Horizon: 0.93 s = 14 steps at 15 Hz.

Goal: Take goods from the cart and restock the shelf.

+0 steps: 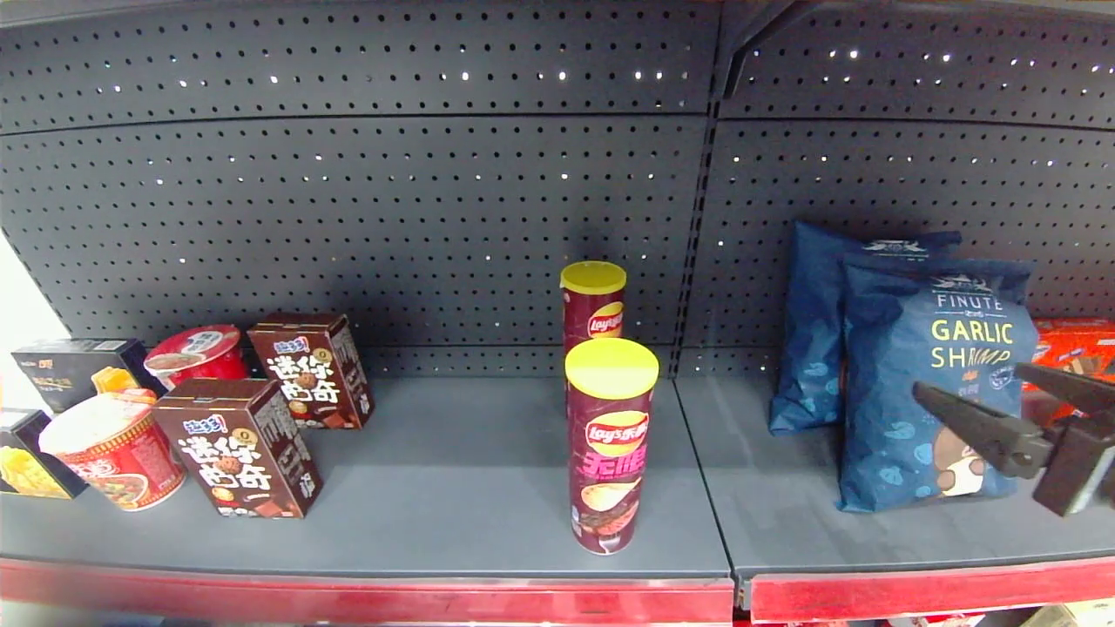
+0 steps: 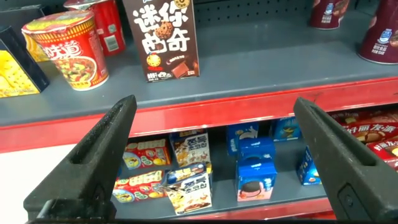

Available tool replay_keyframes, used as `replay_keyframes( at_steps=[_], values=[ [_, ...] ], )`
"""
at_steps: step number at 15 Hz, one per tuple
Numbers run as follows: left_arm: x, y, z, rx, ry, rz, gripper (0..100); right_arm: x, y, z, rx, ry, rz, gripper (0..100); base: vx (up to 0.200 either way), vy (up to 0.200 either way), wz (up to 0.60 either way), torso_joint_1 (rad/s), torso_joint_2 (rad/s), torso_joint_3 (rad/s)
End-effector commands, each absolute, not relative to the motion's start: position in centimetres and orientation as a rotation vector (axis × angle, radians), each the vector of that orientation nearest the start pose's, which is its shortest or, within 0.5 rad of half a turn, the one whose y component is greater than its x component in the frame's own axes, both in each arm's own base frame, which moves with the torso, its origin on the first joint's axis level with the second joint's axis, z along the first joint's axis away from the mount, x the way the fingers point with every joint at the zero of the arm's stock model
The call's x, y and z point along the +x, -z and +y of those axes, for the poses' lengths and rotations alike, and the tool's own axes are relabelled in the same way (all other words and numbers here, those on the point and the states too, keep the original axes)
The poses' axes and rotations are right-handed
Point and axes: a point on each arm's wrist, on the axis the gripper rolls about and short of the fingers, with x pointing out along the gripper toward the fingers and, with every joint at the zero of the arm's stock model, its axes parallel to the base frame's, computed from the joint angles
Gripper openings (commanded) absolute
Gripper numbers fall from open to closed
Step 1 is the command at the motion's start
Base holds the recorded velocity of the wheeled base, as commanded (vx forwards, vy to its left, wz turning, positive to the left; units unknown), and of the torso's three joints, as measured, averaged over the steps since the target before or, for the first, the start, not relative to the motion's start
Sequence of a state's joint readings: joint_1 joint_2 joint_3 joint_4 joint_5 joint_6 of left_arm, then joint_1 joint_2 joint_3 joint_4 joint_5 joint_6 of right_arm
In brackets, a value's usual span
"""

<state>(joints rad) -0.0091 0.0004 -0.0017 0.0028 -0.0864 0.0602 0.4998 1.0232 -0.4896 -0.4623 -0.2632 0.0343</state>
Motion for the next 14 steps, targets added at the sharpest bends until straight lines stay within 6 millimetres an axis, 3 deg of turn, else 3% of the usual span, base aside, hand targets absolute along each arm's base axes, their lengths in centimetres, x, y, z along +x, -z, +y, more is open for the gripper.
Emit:
replay_keyframes(
  at_steps=[1, 5, 7, 14],
  values=[
    [-2.3, -7.6, -0.2, 0.061, 0.095, -0.001, 100, 7.8, -22.9, 2.2, 0.046, -0.085, -0.038, 100, 0.0, 0.0, 0.0, 0.0, 0.0, 0.0],
    [-2.3, -7.6, -0.2, 0.063, 0.1, -0.002, 100, 5.3, -22.1, 0.8, 0.063, 0.0, -0.093, 100, 0.0, 0.0, 0.0, 0.0, 0.0, 0.0],
    [-2.3, -7.6, -0.2, 0.06, 0.098, -0.001, 100, 3.9, -20.6, 0.4, 0.075, -0.006, -0.11, 100, 0.0, 0.0, 0.0, 0.0, 0.0, 0.0],
    [-2.3, -7.6, -0.2, 0.057, 0.097, -0.003, 100, 0.9, -16.6, -0.6, 0.074, 0.332, -0.122, 100, 0.0, 0.0, 0.0, 0.0, 0.0, 0.0]
  ],
)
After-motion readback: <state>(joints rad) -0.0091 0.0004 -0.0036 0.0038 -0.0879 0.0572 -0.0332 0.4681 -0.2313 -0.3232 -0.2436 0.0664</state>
